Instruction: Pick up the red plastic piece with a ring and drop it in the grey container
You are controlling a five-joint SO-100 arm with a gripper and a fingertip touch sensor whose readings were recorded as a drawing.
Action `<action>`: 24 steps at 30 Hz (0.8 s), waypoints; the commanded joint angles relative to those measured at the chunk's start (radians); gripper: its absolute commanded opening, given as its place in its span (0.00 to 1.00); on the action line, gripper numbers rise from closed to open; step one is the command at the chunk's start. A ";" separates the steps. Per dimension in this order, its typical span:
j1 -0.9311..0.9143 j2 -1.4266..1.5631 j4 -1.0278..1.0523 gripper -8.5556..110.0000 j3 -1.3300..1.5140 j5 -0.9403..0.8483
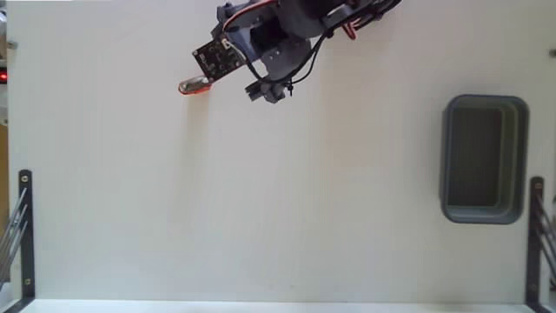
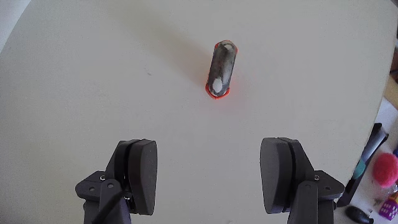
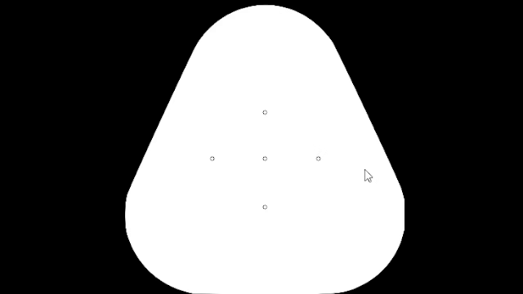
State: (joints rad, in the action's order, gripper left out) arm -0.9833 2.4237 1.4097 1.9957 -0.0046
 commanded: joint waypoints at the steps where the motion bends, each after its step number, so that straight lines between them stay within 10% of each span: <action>1: -0.025 -0.011 -0.039 1.00 -0.005 0.005; 24: -0.025 -0.239 -0.202 1.00 -0.069 0.005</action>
State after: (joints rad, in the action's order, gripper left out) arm -0.9833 2.1798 1.2303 1.9834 -0.0046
